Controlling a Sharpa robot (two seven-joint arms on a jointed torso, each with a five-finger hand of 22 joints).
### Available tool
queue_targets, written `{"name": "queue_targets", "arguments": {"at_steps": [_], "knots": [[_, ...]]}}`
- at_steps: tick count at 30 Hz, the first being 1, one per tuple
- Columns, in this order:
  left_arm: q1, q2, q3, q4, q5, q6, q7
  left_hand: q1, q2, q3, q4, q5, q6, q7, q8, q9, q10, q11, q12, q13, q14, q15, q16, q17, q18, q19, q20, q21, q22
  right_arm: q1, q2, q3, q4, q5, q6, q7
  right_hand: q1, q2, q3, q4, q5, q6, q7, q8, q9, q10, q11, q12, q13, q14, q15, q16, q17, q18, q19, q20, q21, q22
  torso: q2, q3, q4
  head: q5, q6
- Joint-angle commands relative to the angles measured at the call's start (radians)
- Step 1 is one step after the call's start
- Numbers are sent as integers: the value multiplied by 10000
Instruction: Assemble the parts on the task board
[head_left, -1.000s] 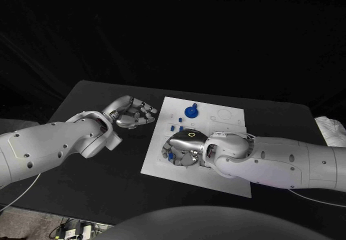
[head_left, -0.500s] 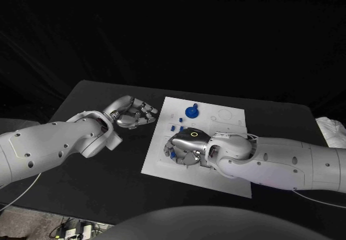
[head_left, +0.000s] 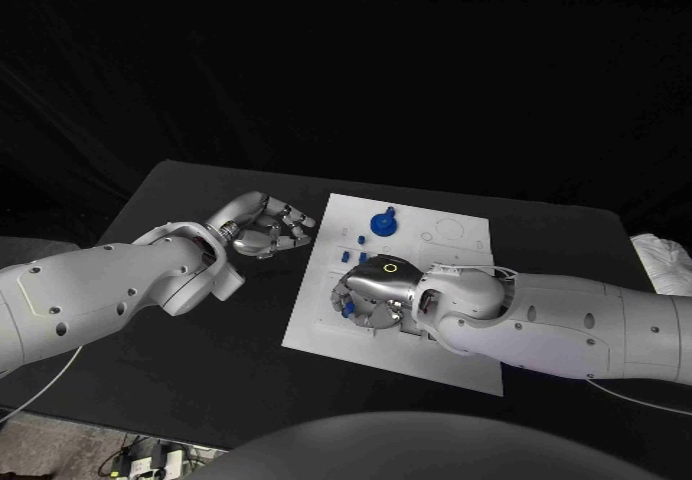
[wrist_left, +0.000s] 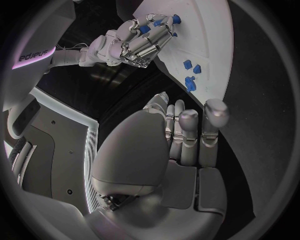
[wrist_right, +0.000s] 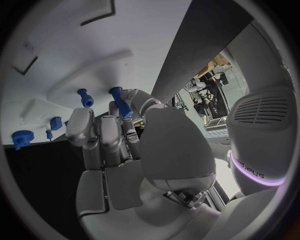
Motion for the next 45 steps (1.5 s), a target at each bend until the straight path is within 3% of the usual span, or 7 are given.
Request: {"name": "queue_targets", "arguments": {"at_steps": [1, 12, 20, 25, 33, 40, 45], "knots": [[3, 25, 7, 19, 18, 161, -3, 82, 44, 59, -15, 51, 29, 66, -48, -7, -37, 11, 41, -10, -67, 35, -20, -6, 146, -91, -10, -45, 978, -4, -10, 2, -19, -190, 214, -160, 142, 95, 8, -47, 2, -101, 2, -35, -10, 577, -606, 24, 46, 30, 3, 39, -2, -11, 7, 4, 36, 1350, -4, 1, 4, 24, 2], [0, 41, 6, -6, 18, 195, -30, 77, 42, 60, -12, 48, 22, 86, -52, -9, -44, 17, 41, -12, -73, 39, -27, -17, 149, -97, -8, -65, 974, -6, -2, 1, -25, -182, 416, -255, 56, 93, 23, -36, -218, -209, -13, -122, -38, 362, -590, -77, 27, -43, 18, -11, -109, 8, -83, 19, -13, 1317, -7, -4, -1, -3, 2], [-3, 48, 6, -16, 18, 202, -49, 77, 42, 60, -12, 48, 22, 86, -52, -9, -44, 17, 41, -12, -74, 39, -27, -17, 149, -97, -8, -66, 974, -17, 2, 0, -43, -109, 572, -320, -481, -86, -48, 289, -2110, -1327, -157, -890, -516, -733, -355, -530, -57, -312, 157, -173, -452, 78, -421, 160, -446, 1162, -8, -3, -2, -5, 2], [-5, 50, 6, -21, 18, 207, -59, 77, 42, 60, -12, 48, 22, 86, -52, -9, -44, 17, 41, -12, -74, 39, -27, -17, 149, -97, -8, -66, 974, -22, 4, 0, -46, -77, 557, -337, -644, -180, -148, 463, -2753, -1464, -207, -1146, -785, -1317, -218, -638, -27, -425, 240, -222, -579, 120, -543, 241, -712, 1085, -4, 5, -3, -2, 2], [-9, 49, 6, -24, 18, 205, -71, 70, 38, 60, -11, 41, 11, 106, -60, -11, -57, 26, 39, -15, -79, 45, -33, -29, 151, -104, -5, -90, 969, -25, -34, 0, -46, -50, 406, -373, -690, -230, -275, 572, -3069, -1525, -264, -1318, -981, -1638, -155, -605, 32, -516, 285, -252, -675, 153, -625, 297, -933, 1031, 2, 7, -2, -9, 2], [-11, 47, 5, -24, 18, 197, -81, 69, 37, 60, -11, 40, 8, 108, -61, -11, -60, 28, 39, -16, -85, 46, -40, -41, 155, -114, -4, -114, 963, -8, -373, 4, 144, 4, -68, -374, -732, -278, -558, 724, -3445, -1681, -315, -1538, -1224, -2061, -114, -497, 136, -652, 309, -315, -834, 192, -725, 336, -1225, 967, -15, -3, 11, -13, 2], [-12, 39, 5, -25, 18, 185, -91, 69, 37, 60, -11, 40, 8, 108, -61, -11, -60, 28, 39, -16, -85, 46, -40, -41, 155, -114, -4, -114, 963, 256, -930, 25, 527, 222, -485, -346, -747, -283, -712, 818, -3581, -1769, -349, -1634, -1341, -2203, -105, -421, 173, -769, 315, -396, -1002, 222, -813, 345, -1427, 920, -3, 0, -8, -26, 2]]}}
